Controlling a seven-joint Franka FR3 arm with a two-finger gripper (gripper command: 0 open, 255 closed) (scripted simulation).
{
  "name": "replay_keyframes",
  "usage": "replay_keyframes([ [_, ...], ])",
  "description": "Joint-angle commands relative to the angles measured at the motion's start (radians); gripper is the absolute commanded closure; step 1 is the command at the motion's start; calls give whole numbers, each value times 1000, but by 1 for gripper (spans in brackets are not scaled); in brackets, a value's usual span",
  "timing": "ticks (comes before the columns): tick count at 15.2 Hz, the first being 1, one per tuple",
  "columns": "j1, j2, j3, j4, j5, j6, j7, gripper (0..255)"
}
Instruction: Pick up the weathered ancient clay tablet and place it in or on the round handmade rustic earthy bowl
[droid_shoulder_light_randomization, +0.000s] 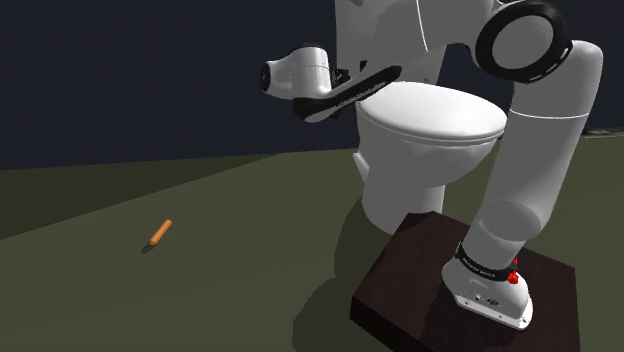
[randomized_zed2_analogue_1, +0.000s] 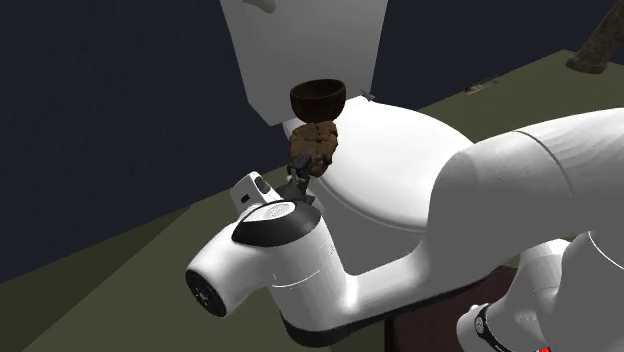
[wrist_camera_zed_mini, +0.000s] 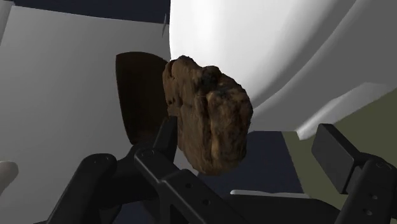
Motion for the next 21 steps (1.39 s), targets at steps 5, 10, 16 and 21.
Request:
replay_keyframes([
  [5, 6, 104, -27, 33, -155, -30, 14, 0],
  [10, -24, 81, -44, -9, -165, 19, 18, 0],
  [16, -24, 81, -44, -9, -166, 19, 18, 0],
  [21, -24, 81, -44, -9, -165, 19, 18, 255],
])
